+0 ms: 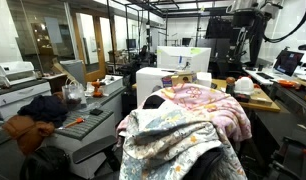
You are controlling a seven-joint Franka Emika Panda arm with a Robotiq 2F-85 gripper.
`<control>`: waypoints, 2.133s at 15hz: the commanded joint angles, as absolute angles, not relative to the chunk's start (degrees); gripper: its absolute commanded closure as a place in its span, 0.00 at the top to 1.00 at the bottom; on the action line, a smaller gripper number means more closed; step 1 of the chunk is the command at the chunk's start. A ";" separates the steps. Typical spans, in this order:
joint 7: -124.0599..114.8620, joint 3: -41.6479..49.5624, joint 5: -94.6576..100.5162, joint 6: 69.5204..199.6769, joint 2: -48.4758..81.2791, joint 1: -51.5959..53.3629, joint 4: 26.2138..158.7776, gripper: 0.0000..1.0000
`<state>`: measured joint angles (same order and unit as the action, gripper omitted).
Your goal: Put the pink blanket over the blue blanket
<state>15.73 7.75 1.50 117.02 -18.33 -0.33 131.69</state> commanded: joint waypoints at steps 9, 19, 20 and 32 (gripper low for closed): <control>15.89 7.14 1.28 116.89 -18.29 -0.98 131.59 1.00; 15.89 7.14 1.28 116.89 -18.29 -0.98 131.59 1.00; 15.89 7.14 1.28 116.89 -18.29 -0.98 131.59 1.00; 16.04 7.40 0.45 117.31 -11.88 -1.59 130.04 1.00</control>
<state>15.63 7.75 1.15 117.02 -14.40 -0.90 131.51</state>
